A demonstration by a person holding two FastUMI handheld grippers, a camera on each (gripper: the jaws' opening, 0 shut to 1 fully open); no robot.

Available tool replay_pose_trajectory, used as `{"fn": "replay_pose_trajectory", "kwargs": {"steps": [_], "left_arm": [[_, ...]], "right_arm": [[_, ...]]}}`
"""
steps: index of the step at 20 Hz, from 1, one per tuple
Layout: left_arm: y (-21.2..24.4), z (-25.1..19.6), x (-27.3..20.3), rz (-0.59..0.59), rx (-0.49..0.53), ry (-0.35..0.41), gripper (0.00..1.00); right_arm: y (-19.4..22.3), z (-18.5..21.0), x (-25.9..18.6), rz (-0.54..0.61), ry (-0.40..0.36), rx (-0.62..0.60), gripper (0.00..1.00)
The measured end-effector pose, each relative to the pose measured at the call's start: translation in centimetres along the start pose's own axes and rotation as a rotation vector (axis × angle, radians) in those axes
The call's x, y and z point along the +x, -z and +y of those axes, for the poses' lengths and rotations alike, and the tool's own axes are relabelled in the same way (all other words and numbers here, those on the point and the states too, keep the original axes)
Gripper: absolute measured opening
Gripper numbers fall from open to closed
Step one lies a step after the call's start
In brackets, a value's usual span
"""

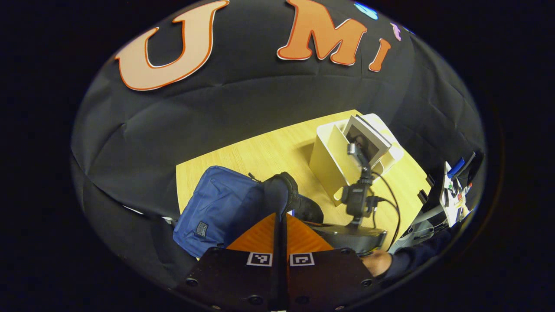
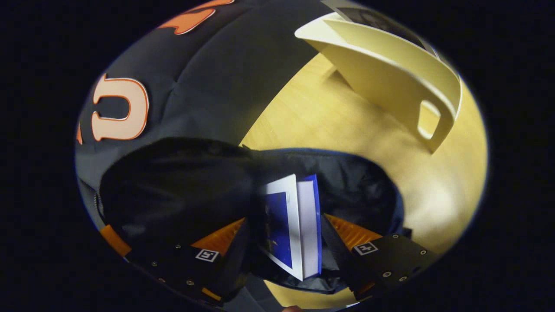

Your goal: Open the schoolbag, grab two books from the bookshelf and put them into the schoolbag.

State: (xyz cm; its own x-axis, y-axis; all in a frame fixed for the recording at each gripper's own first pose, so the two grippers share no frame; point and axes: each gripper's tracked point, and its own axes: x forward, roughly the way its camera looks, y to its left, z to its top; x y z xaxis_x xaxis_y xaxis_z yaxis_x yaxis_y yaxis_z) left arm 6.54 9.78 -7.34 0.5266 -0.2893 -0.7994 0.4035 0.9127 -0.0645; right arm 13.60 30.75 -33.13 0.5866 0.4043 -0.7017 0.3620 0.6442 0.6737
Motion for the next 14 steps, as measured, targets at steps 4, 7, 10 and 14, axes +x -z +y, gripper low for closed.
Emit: {"fn": "replay_pose_trajectory", "kwargs": {"steps": [4, 7, 10, 14], "left_arm": [[0.3, -0.2, 0.6, 0.001, -0.014, 0.007, 0.0], [0.3, -0.1, 0.7, -0.006, -0.009, 0.004, 0.01], [0.3, -0.2, 1.0, -0.011, -0.017, 0.008, 0.01], [0.7, -0.2, 1.0, -0.018, -0.016, 0.009, 0.01]], "right_arm": [[-4.5, -1.0, -4.6, -0.079, 0.049, -0.139, 0.96], [-8.4, -2.8, -8.3, -0.146, 0.12, -0.295, 0.97], [-11.8, -4.5, -12.2, -0.186, 0.211, -0.436, 0.97], [-14.5, -6.9, -16.3, -0.179, 0.318, -0.581, 0.97]]}}
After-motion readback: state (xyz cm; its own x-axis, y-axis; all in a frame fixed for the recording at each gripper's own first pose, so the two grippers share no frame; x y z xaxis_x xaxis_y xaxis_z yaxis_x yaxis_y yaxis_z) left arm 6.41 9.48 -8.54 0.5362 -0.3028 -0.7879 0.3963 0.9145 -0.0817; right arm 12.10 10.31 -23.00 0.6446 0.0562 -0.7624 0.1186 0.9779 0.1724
